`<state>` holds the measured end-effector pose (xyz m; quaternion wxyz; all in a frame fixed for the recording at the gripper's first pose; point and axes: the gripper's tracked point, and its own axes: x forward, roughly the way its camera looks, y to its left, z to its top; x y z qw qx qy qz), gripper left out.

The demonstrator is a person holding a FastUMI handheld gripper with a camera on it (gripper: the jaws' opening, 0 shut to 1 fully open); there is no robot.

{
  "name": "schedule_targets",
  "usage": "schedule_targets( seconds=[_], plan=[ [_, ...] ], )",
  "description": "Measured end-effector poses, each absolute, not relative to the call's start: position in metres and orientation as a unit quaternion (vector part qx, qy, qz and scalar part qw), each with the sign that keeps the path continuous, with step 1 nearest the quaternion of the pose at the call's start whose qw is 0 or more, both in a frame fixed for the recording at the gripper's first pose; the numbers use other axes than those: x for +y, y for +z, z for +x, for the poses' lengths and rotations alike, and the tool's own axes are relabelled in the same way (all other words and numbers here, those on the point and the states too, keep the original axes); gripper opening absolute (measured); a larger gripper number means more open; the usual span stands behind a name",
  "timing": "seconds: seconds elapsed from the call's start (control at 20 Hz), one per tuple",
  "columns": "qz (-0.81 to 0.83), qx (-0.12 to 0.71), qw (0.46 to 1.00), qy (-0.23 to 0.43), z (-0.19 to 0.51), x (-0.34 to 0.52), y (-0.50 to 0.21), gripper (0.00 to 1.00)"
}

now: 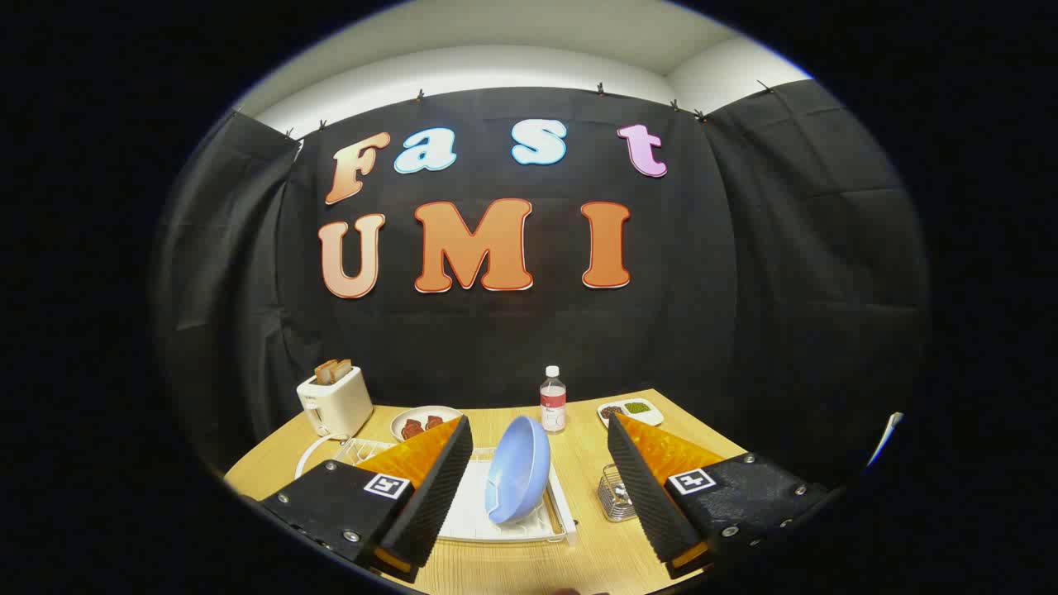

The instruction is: Take the plate from the dish rack, then take the spoon from the basket and place it into the plate.

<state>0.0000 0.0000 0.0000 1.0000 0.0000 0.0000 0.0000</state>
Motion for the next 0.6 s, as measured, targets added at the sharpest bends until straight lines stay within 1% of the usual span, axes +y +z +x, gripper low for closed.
schedule_targets(
  seconds=[0.6],
  plan=[
    [0.011, 0.010, 1.000, -0.002, 0.004, -0.015, -0.001, 0.98]
  ],
)
